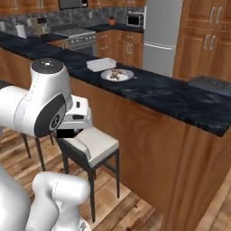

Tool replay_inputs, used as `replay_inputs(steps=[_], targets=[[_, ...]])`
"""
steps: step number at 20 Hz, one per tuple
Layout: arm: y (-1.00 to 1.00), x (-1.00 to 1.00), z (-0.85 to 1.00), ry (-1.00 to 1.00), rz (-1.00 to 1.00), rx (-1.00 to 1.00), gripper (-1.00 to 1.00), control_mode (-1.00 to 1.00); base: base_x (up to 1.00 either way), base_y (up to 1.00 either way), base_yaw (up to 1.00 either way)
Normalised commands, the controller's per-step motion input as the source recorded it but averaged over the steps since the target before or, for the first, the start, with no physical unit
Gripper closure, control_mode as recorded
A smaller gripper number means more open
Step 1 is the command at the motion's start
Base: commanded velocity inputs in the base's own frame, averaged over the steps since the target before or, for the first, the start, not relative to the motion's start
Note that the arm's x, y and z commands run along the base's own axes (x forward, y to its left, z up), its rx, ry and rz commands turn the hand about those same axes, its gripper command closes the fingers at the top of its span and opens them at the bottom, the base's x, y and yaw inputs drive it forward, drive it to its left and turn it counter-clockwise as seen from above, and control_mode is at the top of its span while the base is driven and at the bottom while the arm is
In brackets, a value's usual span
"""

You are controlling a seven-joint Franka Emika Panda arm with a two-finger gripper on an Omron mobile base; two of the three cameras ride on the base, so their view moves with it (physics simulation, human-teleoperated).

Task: Retrieve the tupperware and aluminum foil from the cabinet and place them on the dining counter near the plate with kebab skewer and mushroom to prepare for storing leftovers.

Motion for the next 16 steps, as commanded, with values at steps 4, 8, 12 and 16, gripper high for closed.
replay_inputs(steps=[4,8,12,16], targets=[[0.0,0.0,0.0,0.0,0.0,0.0,1.0,1.0,0.07,0.66,-0.57],[0.0,0.0,0.0,0.0,0.0,0.0,1.0,1.0,0.01,0.65,-0.56],[0.0,0.0,0.0,0.0,0.0,0.0,1.0,1.0,0.19,0.69,-0.54],[0.0,0.0,0.0,0.0,0.0,0.0,1.0,1.0,0.47,0.77,-0.47]])
